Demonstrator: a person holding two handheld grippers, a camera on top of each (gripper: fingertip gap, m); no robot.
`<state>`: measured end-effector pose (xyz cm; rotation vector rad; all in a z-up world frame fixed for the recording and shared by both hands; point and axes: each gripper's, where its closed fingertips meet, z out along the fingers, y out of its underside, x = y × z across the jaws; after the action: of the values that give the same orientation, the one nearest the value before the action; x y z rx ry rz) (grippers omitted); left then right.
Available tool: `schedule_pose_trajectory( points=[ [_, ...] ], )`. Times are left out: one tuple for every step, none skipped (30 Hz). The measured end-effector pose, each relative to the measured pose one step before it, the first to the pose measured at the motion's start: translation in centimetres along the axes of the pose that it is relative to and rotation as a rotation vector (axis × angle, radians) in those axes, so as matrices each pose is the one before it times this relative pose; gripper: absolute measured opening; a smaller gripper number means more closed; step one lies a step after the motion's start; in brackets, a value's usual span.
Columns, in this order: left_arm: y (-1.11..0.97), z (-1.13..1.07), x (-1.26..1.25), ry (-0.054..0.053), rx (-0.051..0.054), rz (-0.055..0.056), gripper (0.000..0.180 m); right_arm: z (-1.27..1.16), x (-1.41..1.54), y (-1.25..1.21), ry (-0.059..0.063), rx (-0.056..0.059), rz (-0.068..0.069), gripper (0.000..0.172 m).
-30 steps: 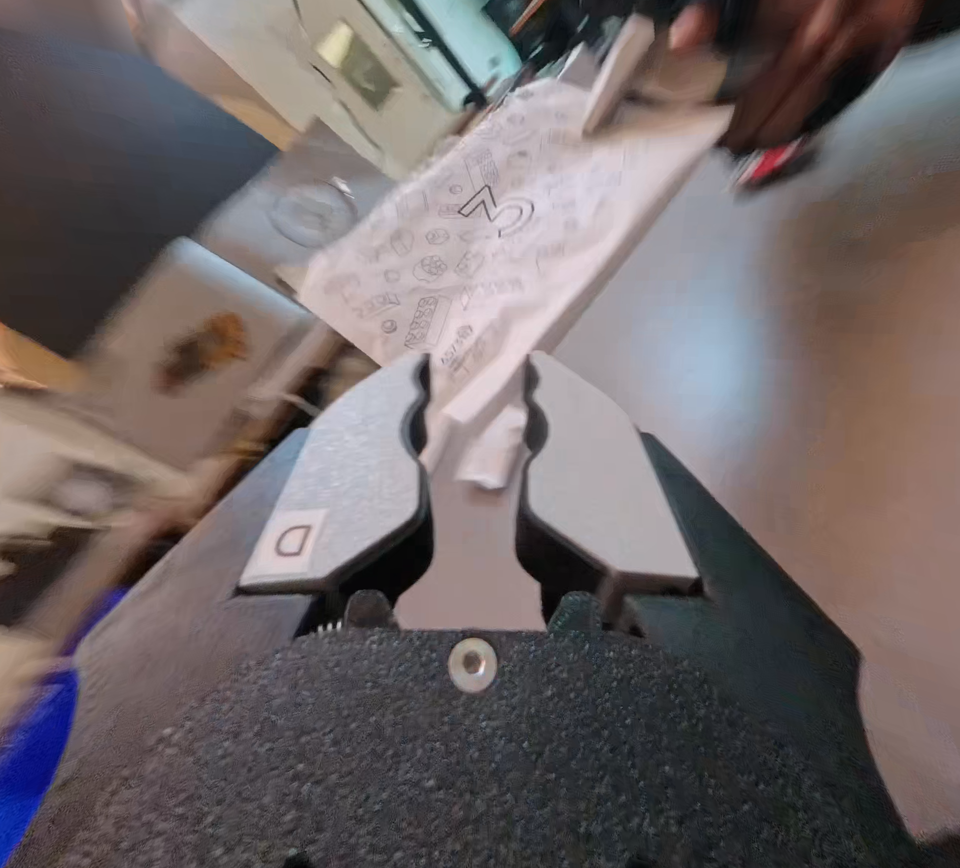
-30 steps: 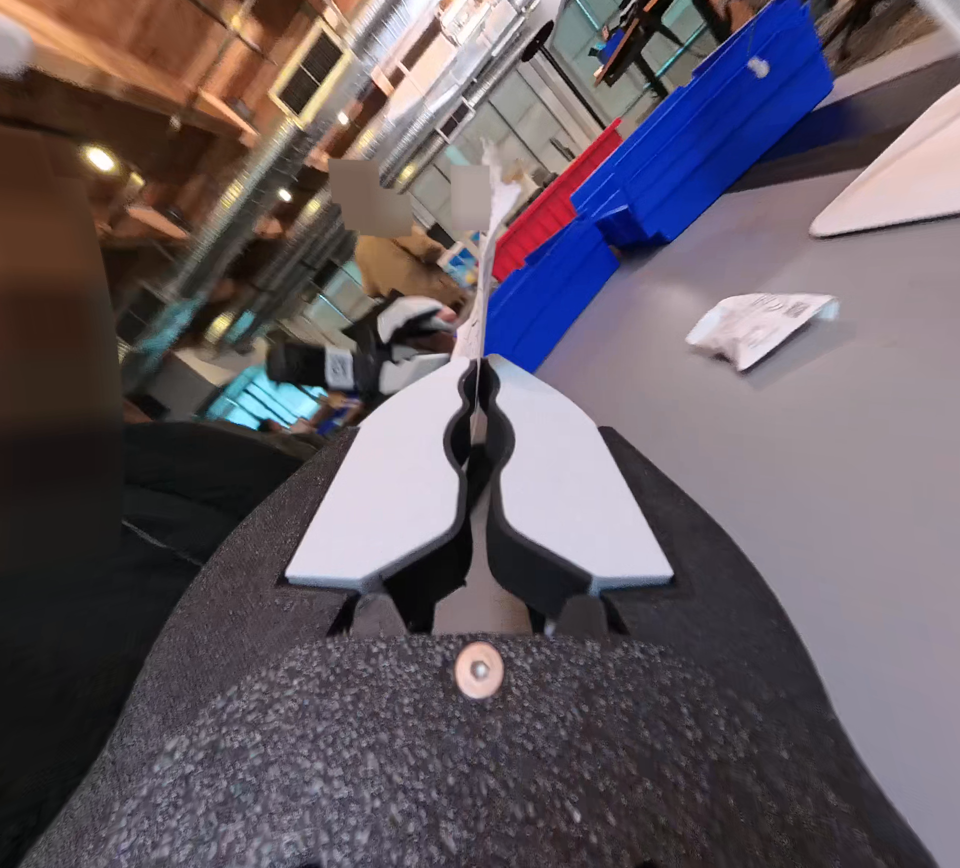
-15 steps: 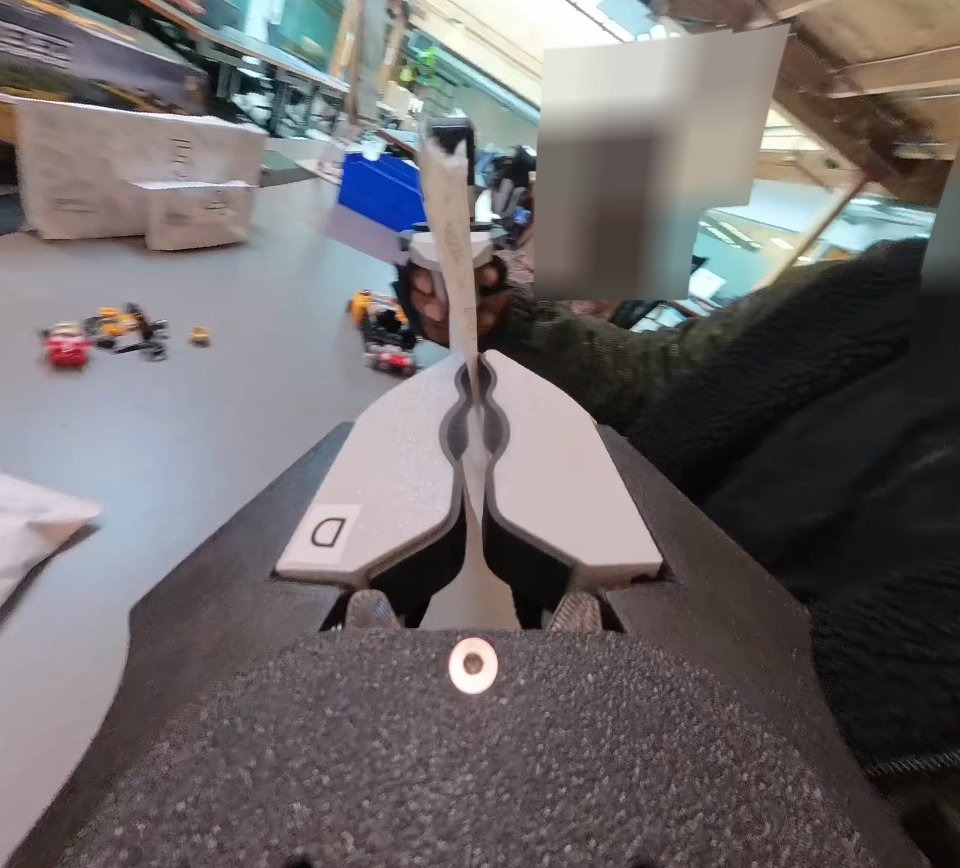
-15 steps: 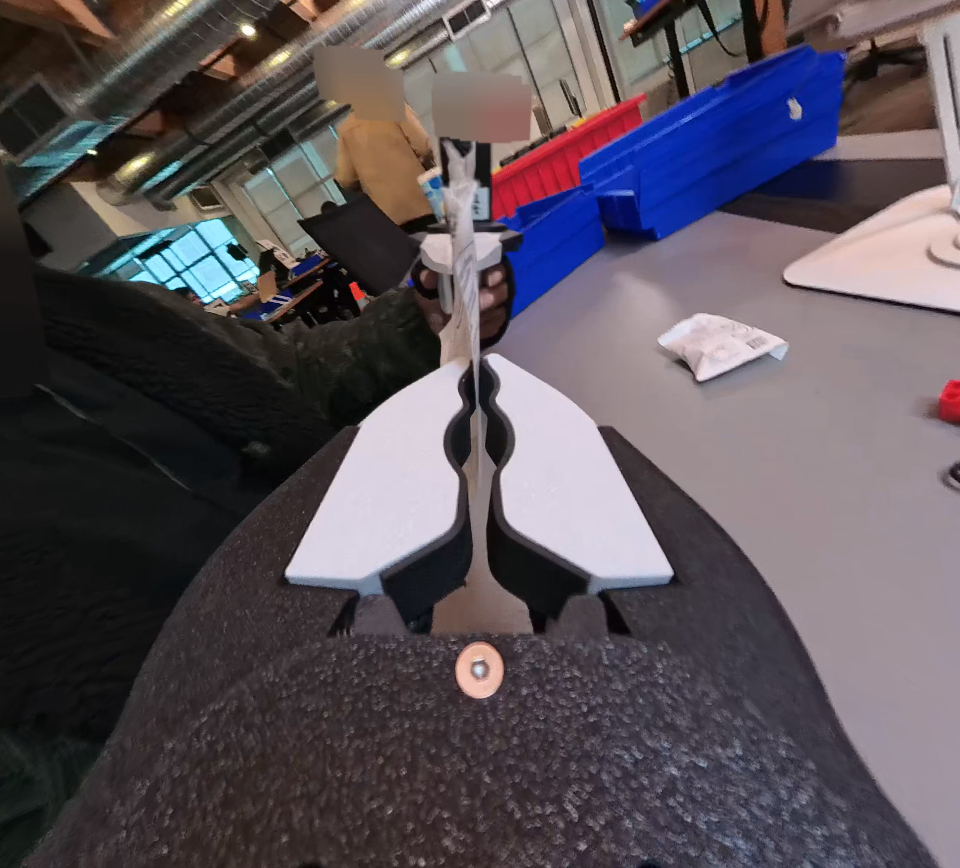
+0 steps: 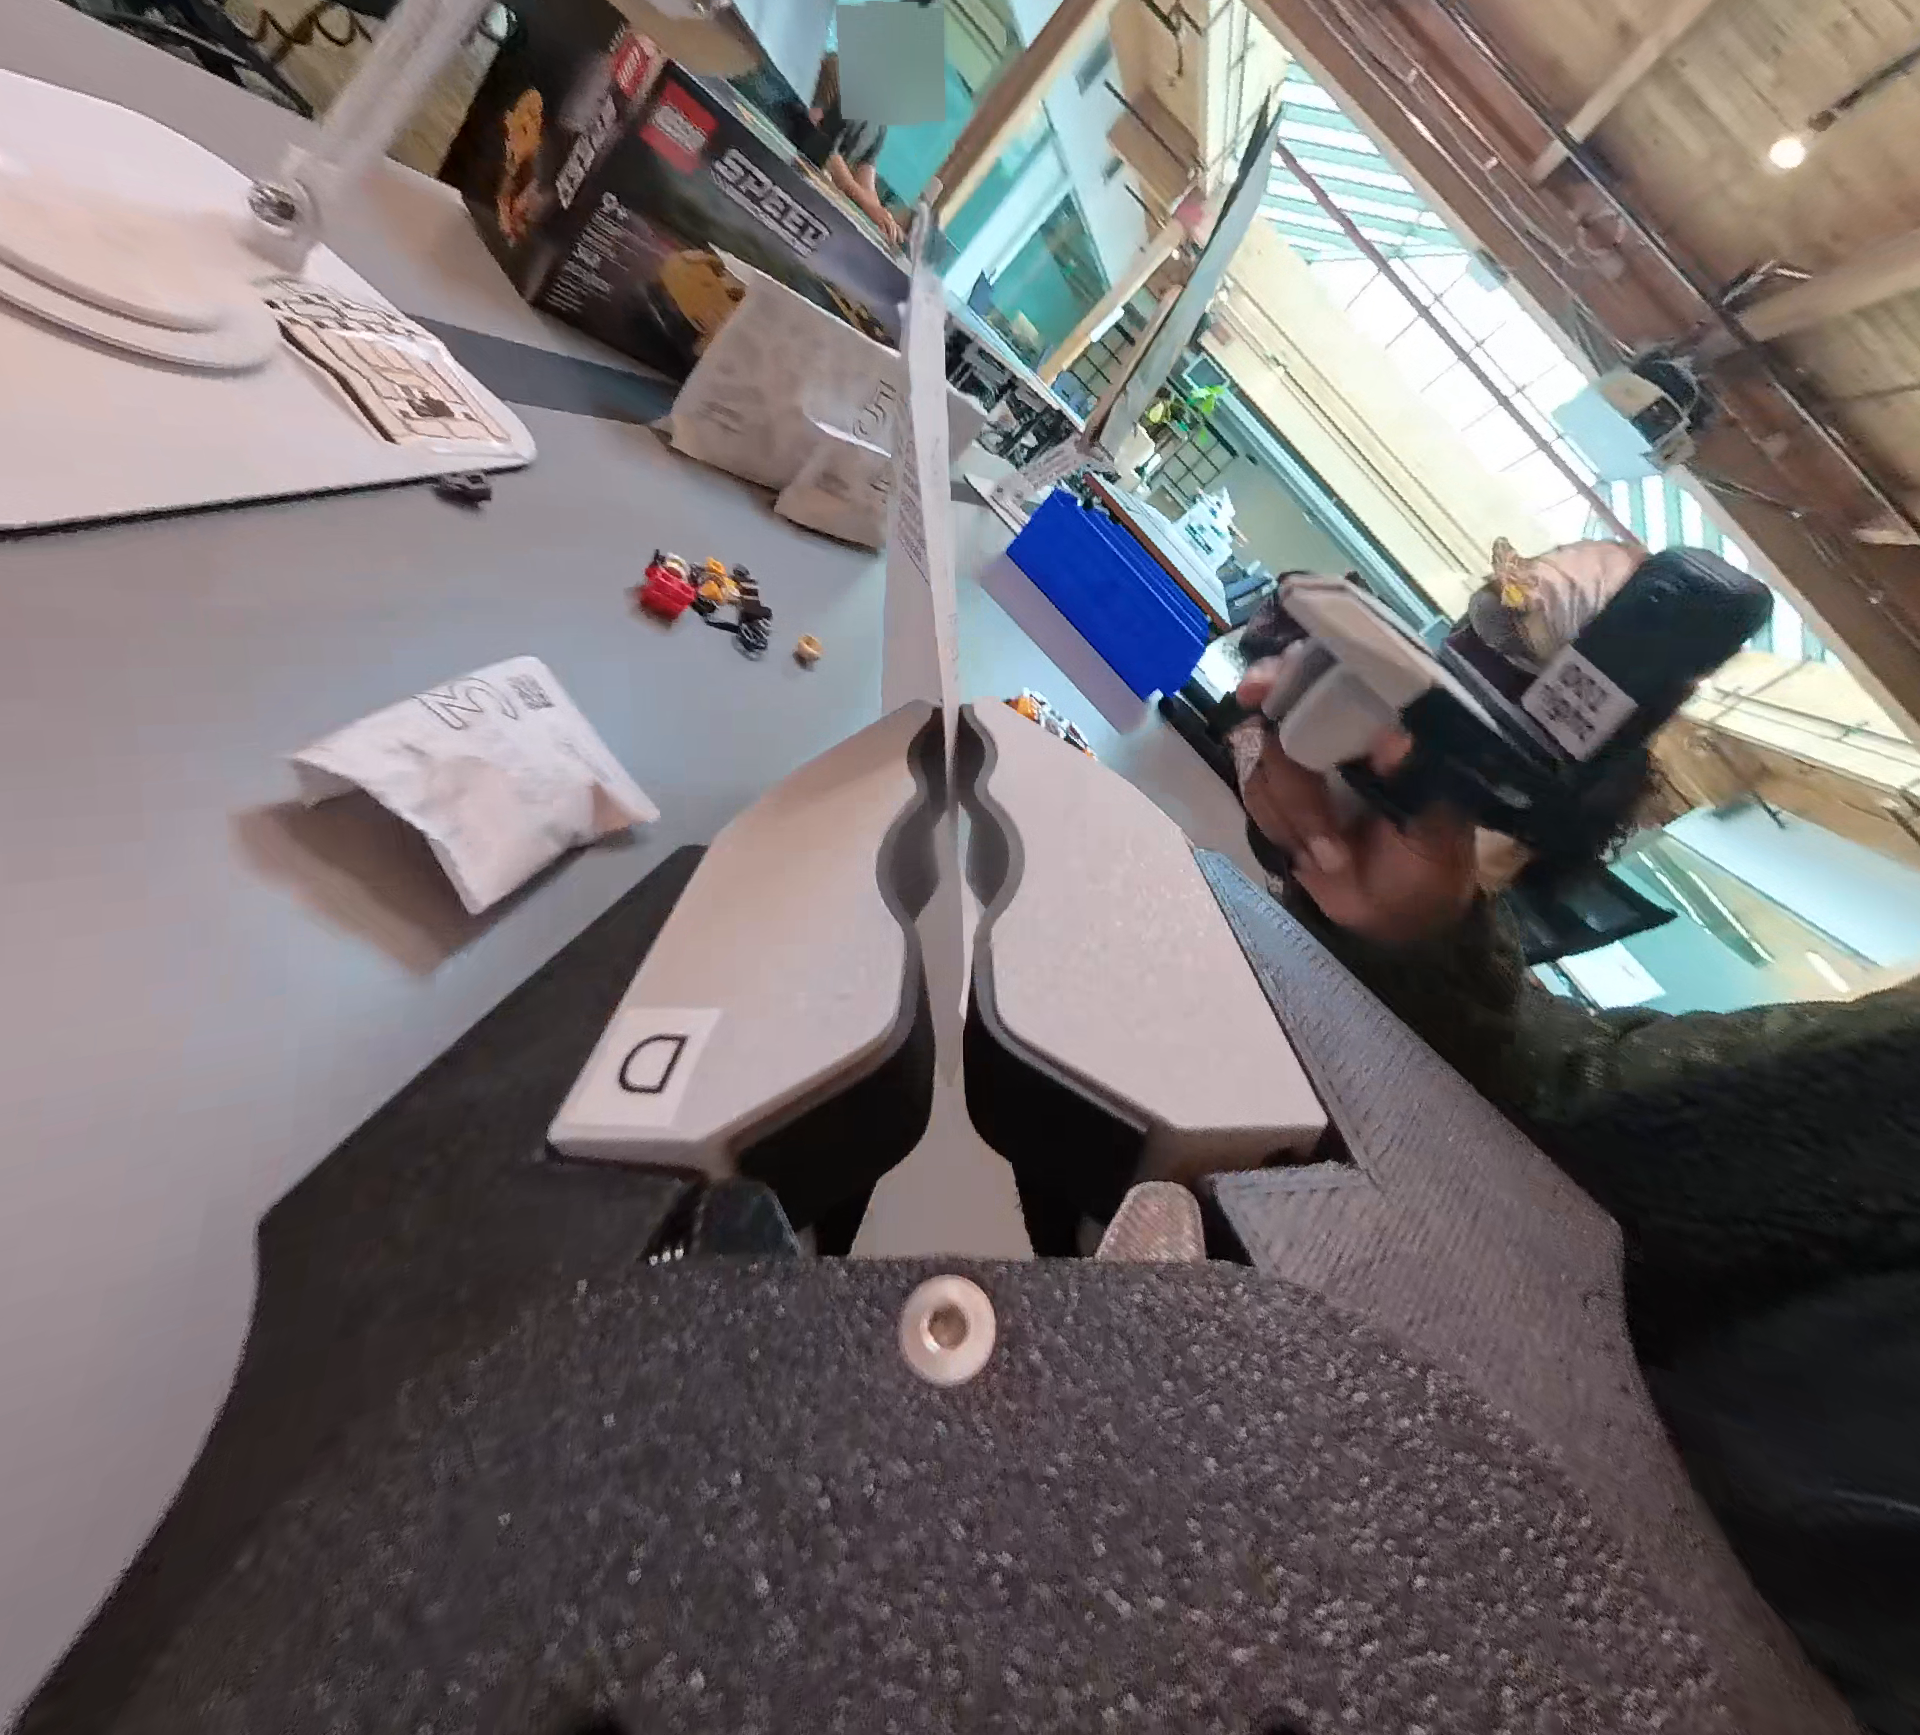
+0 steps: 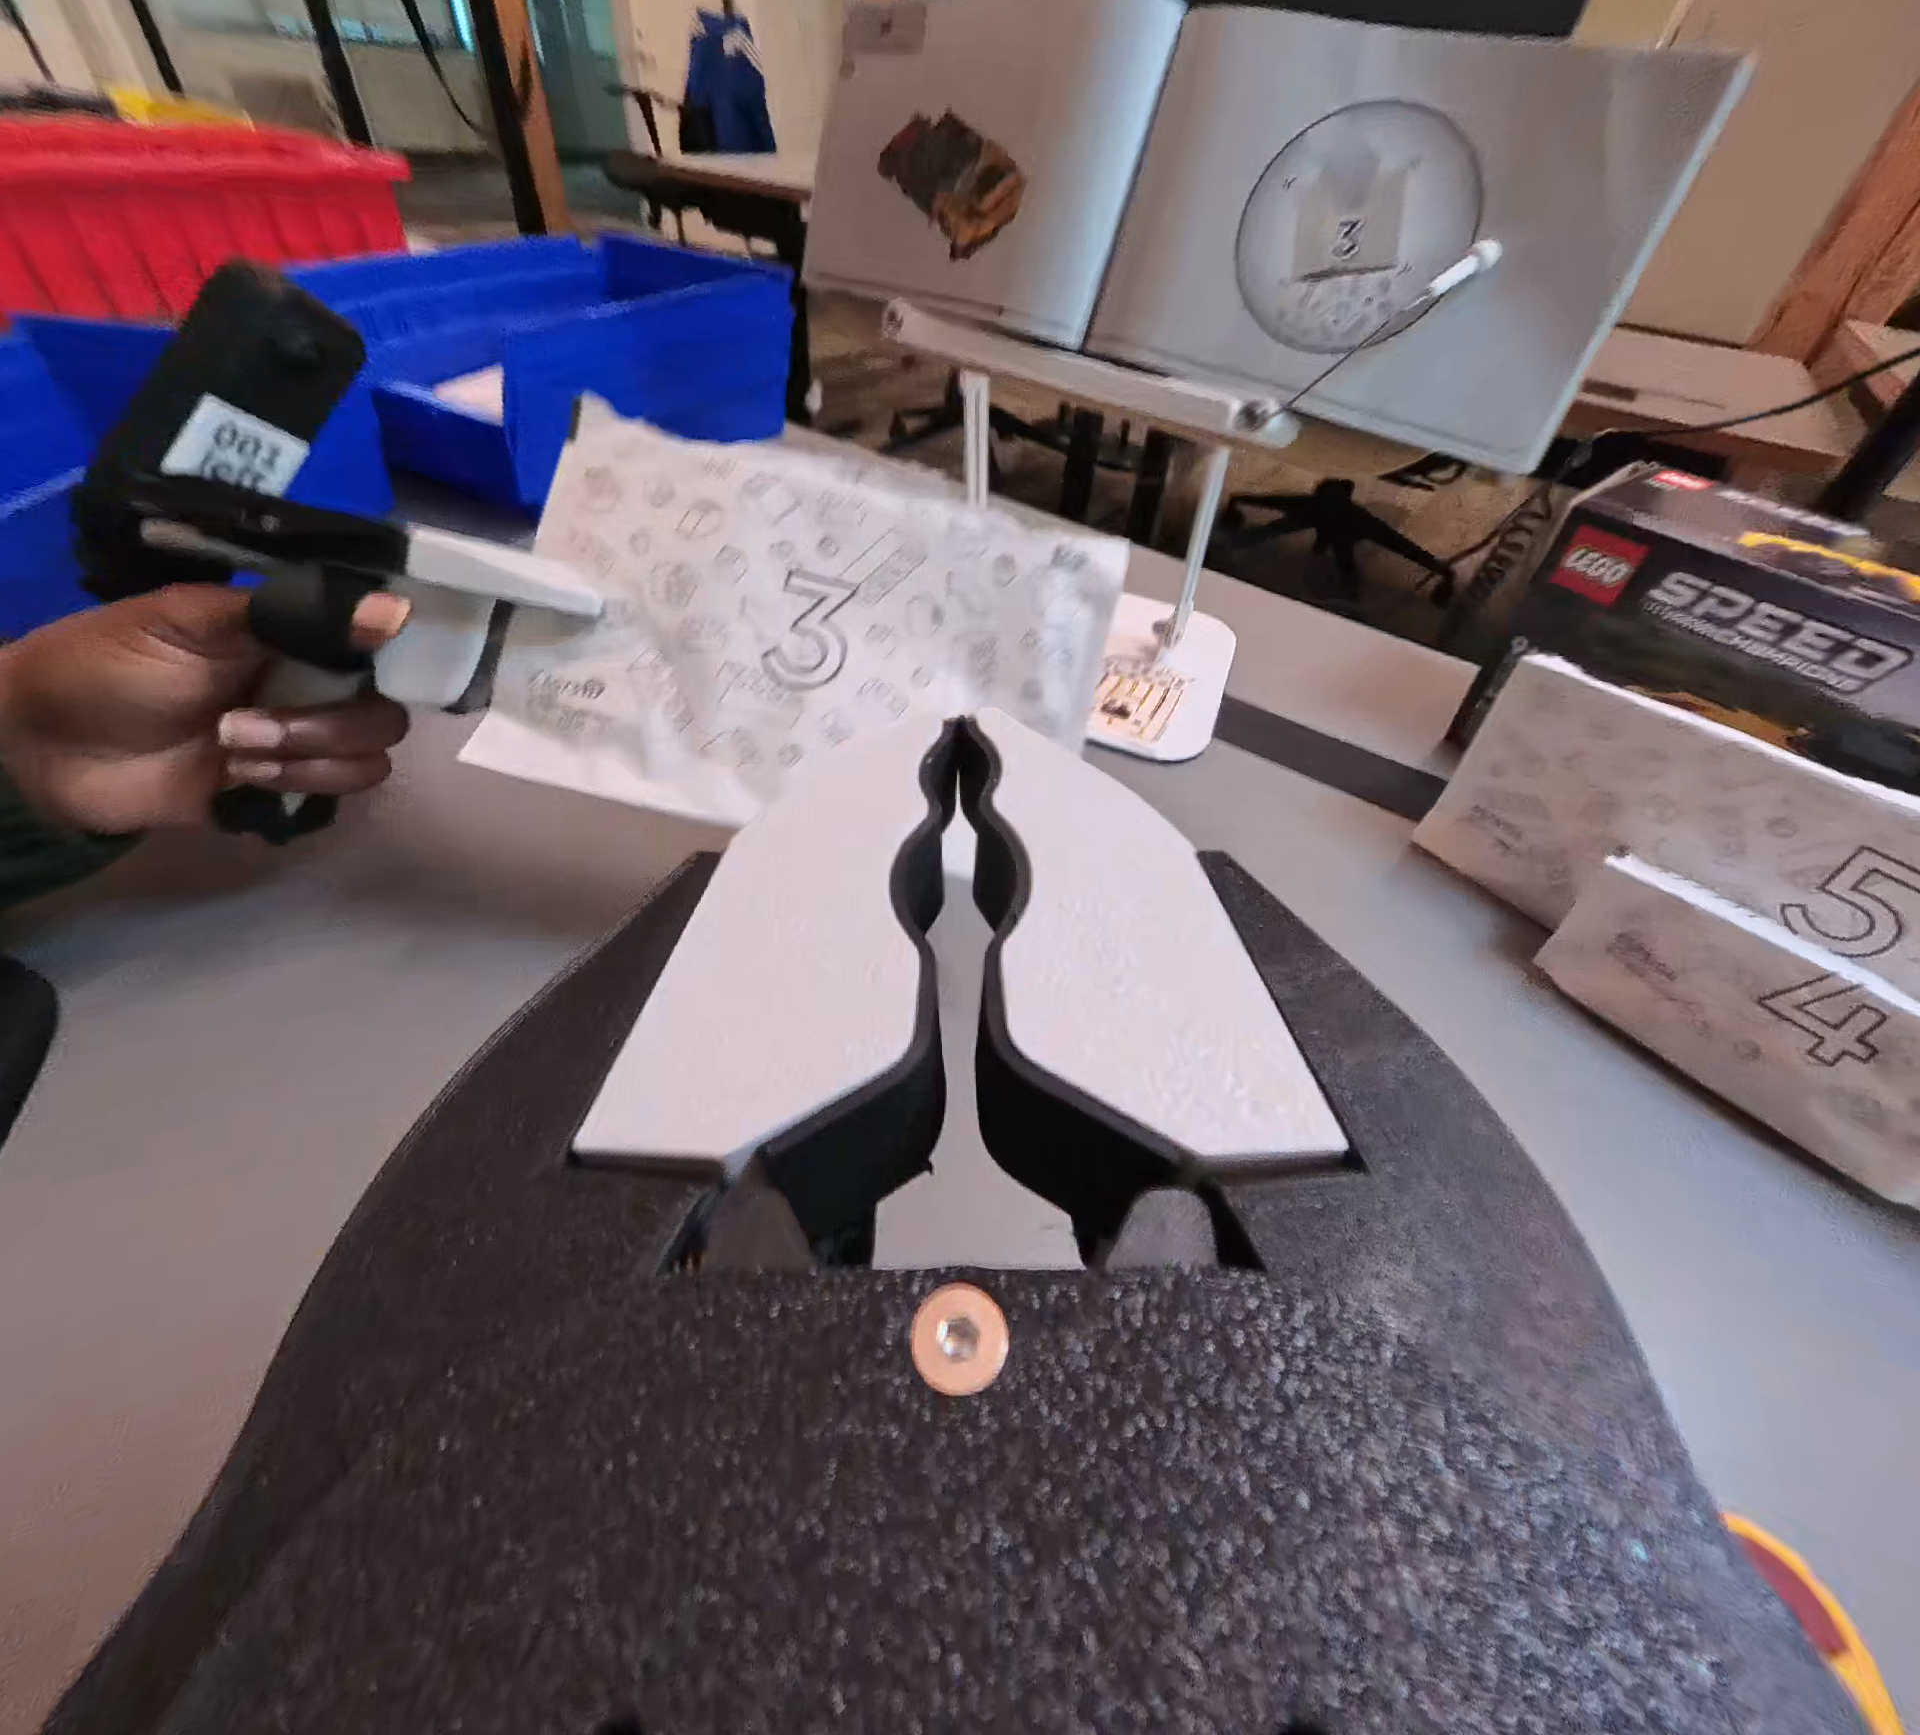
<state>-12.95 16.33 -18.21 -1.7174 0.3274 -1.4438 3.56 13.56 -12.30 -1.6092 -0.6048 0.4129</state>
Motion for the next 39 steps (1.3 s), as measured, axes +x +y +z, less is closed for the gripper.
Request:
schedule_pose_trajectory(
  points=[
    [-0.093, -0.012, -0.330, -0.0023, 0.0085, -0.0002, 0.001, 0.361, -1.080, 0.564, 0.0083, -0.0337, -0.0217, 0.000],
    [0.020, 0.010, -0.426, -0.0126, 0.0027, -0.0004, 0.001, 0.411, -0.969, 0.697, 0.0075, -0.0379, -0.0119, 0.000],
    [0.046, 0.046, -0.262, -0.0055, 0.0032, 0.0048, 0.001, 0.507, -0.988, 0.862, -0.0050, -0.0442, 0.0010, 0.000],
    [0.079, 0.080, -0.138, -0.0006, -0.0004, 0.0064, 0.001, 0.578, -0.939, 0.963, -0.0175, -0.0457, 0.0123, 0.000],
    [0.071, 0.070, -0.138, -0.0042, 0.0014, 0.0064, 0.000, 0.640, -0.775, 1.039, -0.0177, -0.0446, 0.0173, 0.000],
    [0.024, 0.075, -0.013, 0.0017, 0.0026, 0.0052, 0.000, 0.642, -0.640, 1.093, -0.0178, -0.0431, 0.0247, 0.000],
    [-0.005, 0.080, 0.106, 0.0100, 0.0027, 0.0014, 0.000, 0.575, -0.482, 0.985, -0.0114, -0.0336, 0.0243, 0.000],
    [-0.040, 0.040, 0.049, 0.0051, 0.0045, 0.0010, 0.000, 0.478, -0.381, 0.838, -0.0013, -0.0255, 0.0078, 0.000],
    [0.003, 0.035, 0.040, 0.0046, 0.0006, 0.0022, 0.001, 0.353, -0.377, 0.599, 0.0006, -0.0172, -0.0010, 0.000],
    [0.068, 0.020, -0.030, 0.0004, -0.0039, 0.0010, 0.000, 0.275, -0.367, 0.412, -0.0045, -0.0149, 0.0038, 0.000],
    [0.020, 0.023, 0.041, 0.0057, 0.0003, 0.0019, 0.000, 0.179, -0.274, 0.173, -0.0047, -0.0070, 0.0052, 0.000],
    [-0.013, 0.006, 0.036, 0.0057, 0.0025, -0.0021, 0.000, 0.118, -0.131, 0.010, 0.0007, -0.0004, -0.0009, 0.000],
    [-0.026, 0.000, 0.048, 0.0060, 0.0022, -0.0036, 0.000, 0.056, -0.048, -0.040, 0.0018, -0.0001, -0.0020, 0.000],
    [0.006, 0.011, 0.022, 0.0037, -0.0001, -0.0021, 0.000, 0.009, 0.000, -0.074, 0.0001, 0.0027, 0.0029, 0.000],
    [-0.019, 0.003, 0.028, 0.0031, 0.0018, 0.0005, 0.000, -0.003, 0.045, -0.024, 0.0019, 0.0015, 0.0015, 0.000],
    [-0.001, 0.002, 0.027, 0.0025, -0.0004, -0.0002, 0.000, -0.008, 0.060, -0.004, 0.0022, 0.0010, 0.0008, 0.000],
    [0.003, 0.008, 0.025, 0.0024, -0.0015, 0.0003, 0.000, -0.007, 0.050, -0.009, 0.0020, 0.0014, -0.0001, 0.000],
    [-0.009, 0.001, 0.010, 0.0004, 0.0001, 0.0003, 0.000, -0.001, 0.025, -0.013, 0.0008, 0.0014, 0.0003, 0.000],
    [0.013, 0.012, 0.021, 0.0025, -0.0005, -0.0017, 0.000, 0.004, 0.004, -0.012, -0.0008, -0.0001, 0.0008, 0.000],
    [0.010, -0.004, 0.027, 0.0034, -0.0002, -0.0028, 0.000, 0.017, 0.005, -0.012, -0.0006, 0.0015, 0.0001, 0.000],
    [-0.010, -0.002, 0.000, 0.0002, 0.0011, -0.0009, 0.000, -0.007, 0.018, -0.033, -0.0006, 0.0027, 0.0006, 0.000],
    [0.010, 0.001, 0.027, 0.0014, -0.0007, 0.0011, 0.000, -0.018, 0.017, -0.039, -0.0008, 0.0027, 0.0015, 0.000],
    [0.010, 0.002, 0.008, 0.0006, -0.0011, 0.0012, 0.000, -0.014, 0.032, -0.028, 0.0001, 0.0014, 0.0009, 0.000],
    [0.013, 0.004, 0.031, 0.0021, -0.0007, -0.0001, 0.000, -0.009, 0.037, -0.031, 0.0009, 0.0014, 0.0006, 0.000],
    [0.037, 0.021, 0.005, 0.0015, -0.0019, -0.0007, 0.000, -0.009, 0.021, -0.007, 0.0001, 0.0000, 0.0003, 0.000],
    [0.037, 0.015, 0.018, 0.0015, -0.0016, 0.0004, 0.000, 0.002, 0.033, 0.000, 0.0005, -0.0001, 0.0002, 0.000],
    [0.053, 0.027, 0.074, 0.0054, -0.0037, -0.0006, 0.000, -0.011, 0.005, -0.006, 0.0003, 0.0012, -0.0007, 0.000],
    [0.067, 0.029, 0.043, 0.0030, -0.0042, 0.0006, 0.000, -0.020, -0.015, -0.026, -0.0005, 0.0014, -0.0014, 0.000],
    [0.058, 0.024, 0.092, 0.0050, -0.0028, 0.0033, 0.000, -0.023, -0.005, -0.015, 0.0012, 0.0016, -0.0026, 0.000],
    [0.069, 0.021, 0.179, 0.0105, -0.0046, 0.0032, 0.000, -0.035, -0.027, -0.032, 0.0012, 0.0027, -0.0032, 0.000],
    [0.048, 0.014, 0.124, 0.0046, -0.0046, 0.0078, 0.000, -0.022, -0.043, -0.026, -0.0006, 0.0015, -0.0015, 0.000],
    [0.059, 0.012, 0.135, 0.0057, -0.0064, 0.0103, 0.000, -0.024, -0.040, -0.012, -0.0014, 0.0013, -0.0004, 0.000],
    [0.060, 0.004, 0.120, 0.0049, -0.0063, 0.0095, 0.000, -0.023, -0.012, -0.023, 0.0002, 0.0012, -0.0025, 0.000],
    [0.034, -0.003, 0.052, 0.0013, -0.0037, 0.0078, 0.000, -0.027, 0.002, -0.032, 0.0007, 0.0024, -0.0034, 0.000],
    [0.059, -0.008, 0.079, 0.0061, -0.0046, 0.0037, 0.000, -0.051, -0.010, -0.062, -0.0010, 0.0044, -0.0012, 0.000],
    [0.052, -0.019, 0.046, 0.0027, -0.0025, 0.0020, 0.000, -0.051, 0.012, -0.092, -0.0013, 0.0052, -0.0009, 0.000],
    [0.040, -0.023, 0.056, 0.0037, -0.0018, 0.0020, 0.000, -0.055, 0.097, -0.082, 0.0033, 0.0044, -0.0025, 0.000],
    [0.055, -0.025, 0.106, 0.0067, -0.0029, 0.0026, 0.000, -0.062, 0.171, -0.106, 0.0051, 0.0061, -0.0043, 0.000],
    [0.010, -0.044, 0.089, 0.0045, -0.0009, 0.0047, 0.000, -0.055, 0.221, -0.113, 0.0066, 0.0066, -0.0044, 0.000]
  ],
)
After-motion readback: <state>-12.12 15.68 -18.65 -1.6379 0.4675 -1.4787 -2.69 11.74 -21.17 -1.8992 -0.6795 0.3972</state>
